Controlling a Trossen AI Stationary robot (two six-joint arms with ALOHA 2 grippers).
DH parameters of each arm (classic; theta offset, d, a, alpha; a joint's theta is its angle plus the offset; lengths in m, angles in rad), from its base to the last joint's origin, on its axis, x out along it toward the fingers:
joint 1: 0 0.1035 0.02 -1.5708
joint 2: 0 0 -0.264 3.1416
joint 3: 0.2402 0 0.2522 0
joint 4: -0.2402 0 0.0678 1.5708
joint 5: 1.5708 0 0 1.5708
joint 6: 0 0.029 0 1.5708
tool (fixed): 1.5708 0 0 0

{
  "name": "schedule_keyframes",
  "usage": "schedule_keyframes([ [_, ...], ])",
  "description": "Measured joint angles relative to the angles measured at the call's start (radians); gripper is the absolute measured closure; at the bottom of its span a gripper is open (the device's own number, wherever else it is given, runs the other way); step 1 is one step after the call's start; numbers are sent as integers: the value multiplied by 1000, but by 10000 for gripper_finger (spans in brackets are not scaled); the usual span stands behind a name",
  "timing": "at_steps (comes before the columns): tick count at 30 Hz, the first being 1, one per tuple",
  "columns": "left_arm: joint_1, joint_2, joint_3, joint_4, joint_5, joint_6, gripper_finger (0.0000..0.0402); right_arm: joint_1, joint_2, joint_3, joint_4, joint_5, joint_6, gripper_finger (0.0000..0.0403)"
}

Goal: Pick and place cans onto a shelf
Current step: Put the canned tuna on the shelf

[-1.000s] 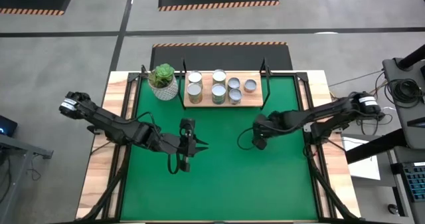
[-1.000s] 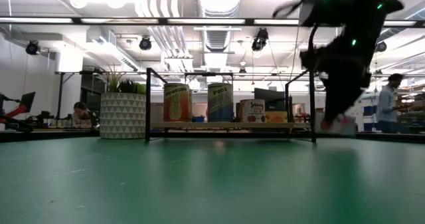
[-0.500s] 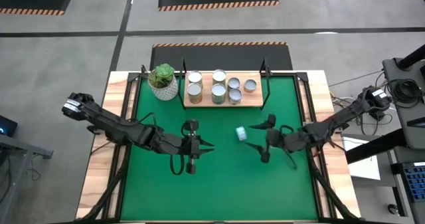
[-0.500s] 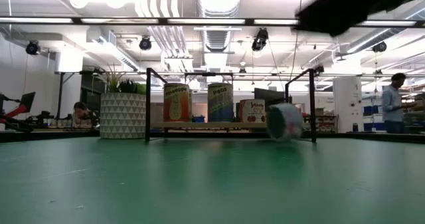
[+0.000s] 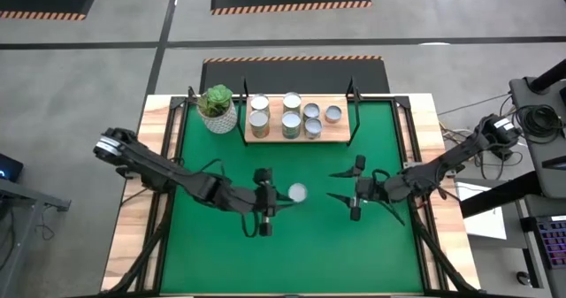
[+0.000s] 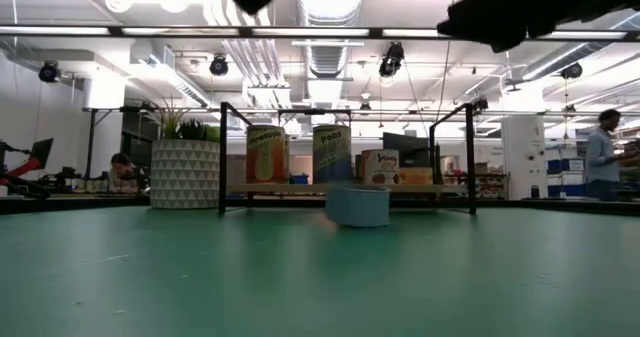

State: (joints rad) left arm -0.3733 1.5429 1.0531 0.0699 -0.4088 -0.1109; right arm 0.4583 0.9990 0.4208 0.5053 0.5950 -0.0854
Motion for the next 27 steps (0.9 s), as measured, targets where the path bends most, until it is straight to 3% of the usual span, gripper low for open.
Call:
schedule_keyframes([
  [14, 56, 287, 0, -60, -69, -134, 365, 0, 70, -1, -46, 7, 17, 211],
  [19, 75, 300, 0, -166, -44, -197, 365, 0, 102, -1, -44, 7, 31, 220],
  [27, 69, 262, 0, -178, 0, -219, 363, -3, 172, -1, -44, 8, 57, 241],
])
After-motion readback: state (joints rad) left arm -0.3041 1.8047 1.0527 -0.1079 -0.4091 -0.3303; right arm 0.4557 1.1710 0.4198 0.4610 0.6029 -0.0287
